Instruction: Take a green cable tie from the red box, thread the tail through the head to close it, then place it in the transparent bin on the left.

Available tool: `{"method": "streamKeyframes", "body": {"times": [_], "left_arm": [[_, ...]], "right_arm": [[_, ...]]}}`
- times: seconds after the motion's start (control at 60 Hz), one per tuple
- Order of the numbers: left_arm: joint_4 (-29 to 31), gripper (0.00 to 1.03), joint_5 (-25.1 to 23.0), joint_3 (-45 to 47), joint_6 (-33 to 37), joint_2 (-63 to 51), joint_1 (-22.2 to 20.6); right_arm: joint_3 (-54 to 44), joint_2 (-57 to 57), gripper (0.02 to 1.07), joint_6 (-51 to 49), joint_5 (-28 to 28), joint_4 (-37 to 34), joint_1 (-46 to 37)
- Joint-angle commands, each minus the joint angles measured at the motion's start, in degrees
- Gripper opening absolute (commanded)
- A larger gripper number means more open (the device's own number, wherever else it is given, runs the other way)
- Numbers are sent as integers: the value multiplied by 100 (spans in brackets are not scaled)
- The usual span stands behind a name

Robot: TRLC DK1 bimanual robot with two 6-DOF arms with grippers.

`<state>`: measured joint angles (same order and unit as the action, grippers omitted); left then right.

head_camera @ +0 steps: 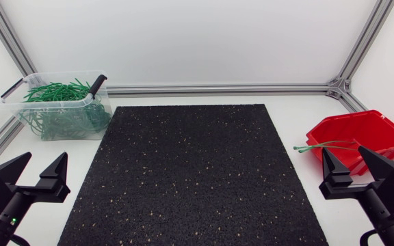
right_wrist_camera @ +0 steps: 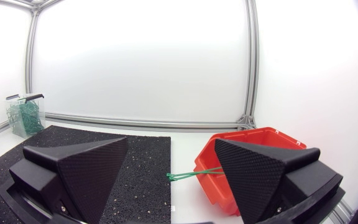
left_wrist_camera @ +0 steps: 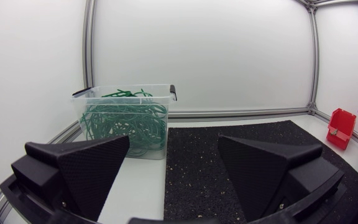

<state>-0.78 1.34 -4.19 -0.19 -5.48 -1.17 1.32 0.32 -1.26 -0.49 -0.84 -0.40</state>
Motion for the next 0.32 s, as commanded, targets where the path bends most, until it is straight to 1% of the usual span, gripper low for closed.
{"method": "streamKeyframes", "body": {"times": [0.0, 0.1, 0.3], "left_arm": [[34, 100, -78, 249, 6, 260, 68], [78, 100, -134, 419, 19, 548, 117], [78, 100, -134, 419, 19, 548, 117]], "right_arm": [[-132, -32, 104, 126, 49, 84, 40], [-132, -32, 104, 126, 49, 84, 40], [-132, -32, 104, 126, 49, 84, 40]]}}
